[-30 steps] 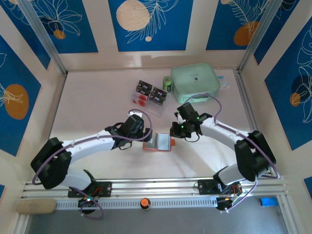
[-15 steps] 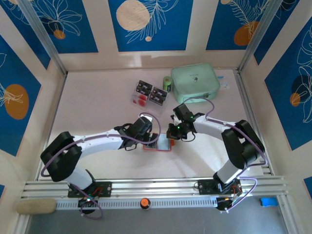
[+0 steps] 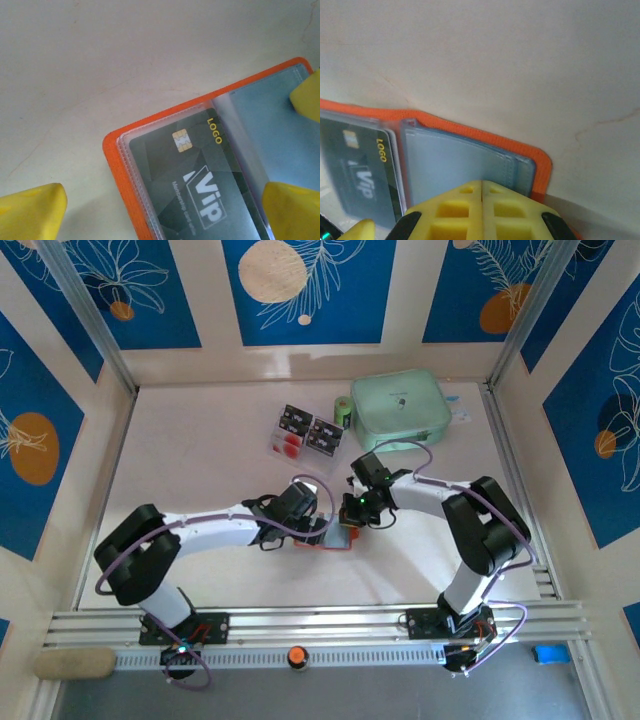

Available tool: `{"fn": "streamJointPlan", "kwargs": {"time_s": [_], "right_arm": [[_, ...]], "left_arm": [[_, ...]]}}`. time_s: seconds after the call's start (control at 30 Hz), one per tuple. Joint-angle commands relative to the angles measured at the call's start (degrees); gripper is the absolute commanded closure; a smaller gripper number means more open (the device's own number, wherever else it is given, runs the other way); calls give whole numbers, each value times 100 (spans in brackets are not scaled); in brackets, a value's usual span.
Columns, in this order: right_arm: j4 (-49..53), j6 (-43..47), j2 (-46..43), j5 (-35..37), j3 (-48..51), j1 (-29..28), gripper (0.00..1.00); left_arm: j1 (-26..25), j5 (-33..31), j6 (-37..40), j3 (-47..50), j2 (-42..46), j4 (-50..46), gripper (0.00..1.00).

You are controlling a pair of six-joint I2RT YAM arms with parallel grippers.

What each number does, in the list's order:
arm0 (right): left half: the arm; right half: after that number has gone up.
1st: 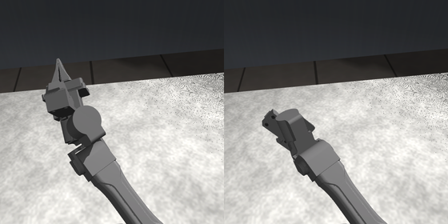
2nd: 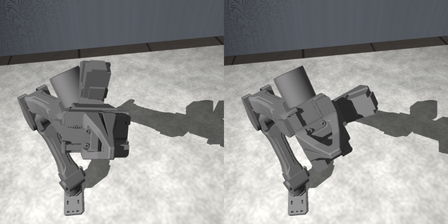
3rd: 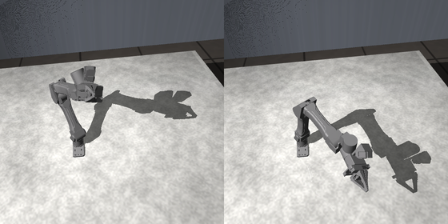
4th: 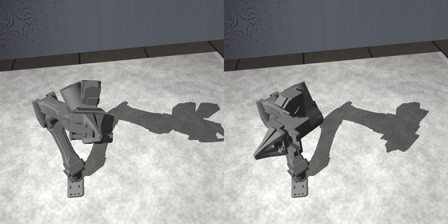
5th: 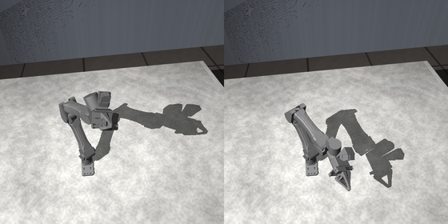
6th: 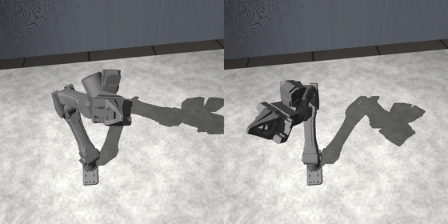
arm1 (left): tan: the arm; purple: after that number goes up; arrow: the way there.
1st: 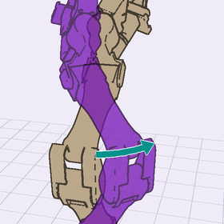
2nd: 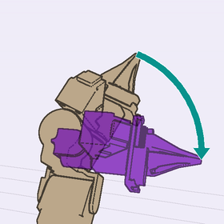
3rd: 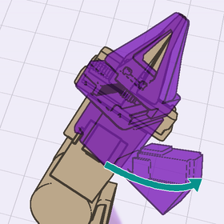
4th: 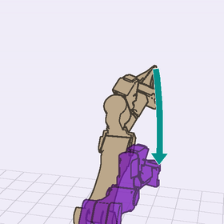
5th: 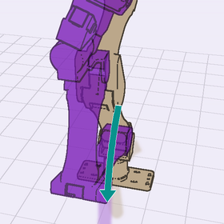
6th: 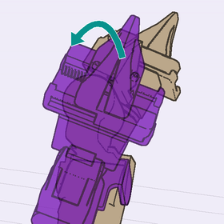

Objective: Put the credit cards into the card holder

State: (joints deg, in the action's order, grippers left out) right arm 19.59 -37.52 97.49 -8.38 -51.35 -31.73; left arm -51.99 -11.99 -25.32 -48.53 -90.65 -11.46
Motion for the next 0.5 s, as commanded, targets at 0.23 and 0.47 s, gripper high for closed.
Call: {"fn": "streamJointPlan", "kwargs": {"time_s": [0.23, 0.47], "right_arm": [[44, 78, 228, -219, -147, -150, 100], [10, 73, 213, -262, -115, -148, 100]], "left_arm": [[-76, 162, 6, -45, -133, 229, 0], [-107, 276, -96, 11, -141, 408, 0]]}}
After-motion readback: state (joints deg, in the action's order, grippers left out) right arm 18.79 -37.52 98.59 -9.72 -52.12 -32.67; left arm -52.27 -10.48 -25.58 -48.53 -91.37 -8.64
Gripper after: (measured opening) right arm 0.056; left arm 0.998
